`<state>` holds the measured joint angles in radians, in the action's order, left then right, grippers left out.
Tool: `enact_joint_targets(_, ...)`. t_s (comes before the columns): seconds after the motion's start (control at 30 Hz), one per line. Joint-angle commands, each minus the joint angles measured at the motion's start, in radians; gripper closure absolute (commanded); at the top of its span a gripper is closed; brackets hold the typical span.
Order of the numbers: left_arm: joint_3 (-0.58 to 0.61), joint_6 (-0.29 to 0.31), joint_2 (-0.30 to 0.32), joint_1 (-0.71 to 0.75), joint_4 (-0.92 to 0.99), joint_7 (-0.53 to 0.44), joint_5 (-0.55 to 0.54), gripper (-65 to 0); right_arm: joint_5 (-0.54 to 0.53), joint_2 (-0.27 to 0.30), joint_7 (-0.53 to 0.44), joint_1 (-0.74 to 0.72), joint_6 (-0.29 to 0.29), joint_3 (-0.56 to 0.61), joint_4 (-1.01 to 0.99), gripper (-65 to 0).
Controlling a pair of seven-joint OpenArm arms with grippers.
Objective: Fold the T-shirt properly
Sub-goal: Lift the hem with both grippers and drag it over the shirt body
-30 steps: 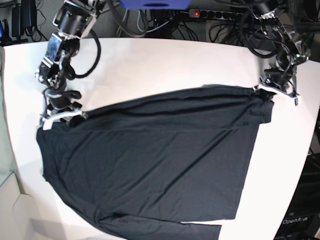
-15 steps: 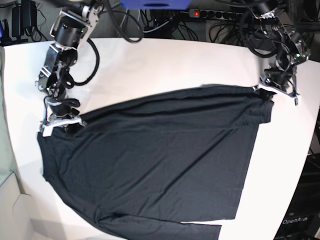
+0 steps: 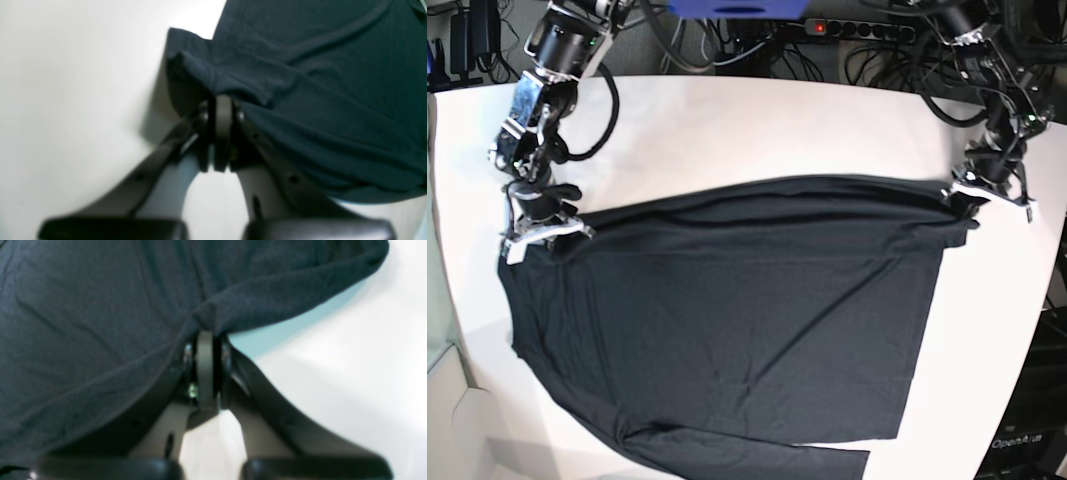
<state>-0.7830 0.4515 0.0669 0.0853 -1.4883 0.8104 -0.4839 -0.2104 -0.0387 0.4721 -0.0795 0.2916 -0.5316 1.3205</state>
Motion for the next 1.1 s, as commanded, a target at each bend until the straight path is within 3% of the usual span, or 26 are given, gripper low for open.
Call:
enact_joint_targets(0.0, 0.001, 0.005, 0.017, -0.028, -0.021, -0.027, -0.032, 0.0, -0.01, 0.009, -0.022, -0.022, -0.001, 0.001, 0.02, 0.0)
enact_joint_targets(0.27, -0.005, 0.003, 0.018, -0.114, -0.022, 0.059, -0.028, 0.0, -0.01, 0.009, -0.022, -0.055, 0.001, 0.003, 0.02, 0.0)
enact_joint_targets(0.57, -0.003, -0.001, 0.018, -0.181, -0.013, 0.06, -0.025, 0.0, -0.004, 0.032, -0.022, -0.113, 0.001, 0.005, 0.018, 0.0)
enact_joint_targets(0.7, 0.003, -0.082, 0.018, -0.213, -0.012, 0.059, -0.025, 0.0, -0.005, 0.056, -0.022, -0.138, 0.001, 0.006, 0.017, 0.0)
enact_joint_targets(1.07, 0.02, -0.102, 0.018, -0.312, 0.022, 0.06, -0.025, 0.0, -0.002, 0.073, -0.022, -0.187, 0.001, 0.043, 0.012, 0.0)
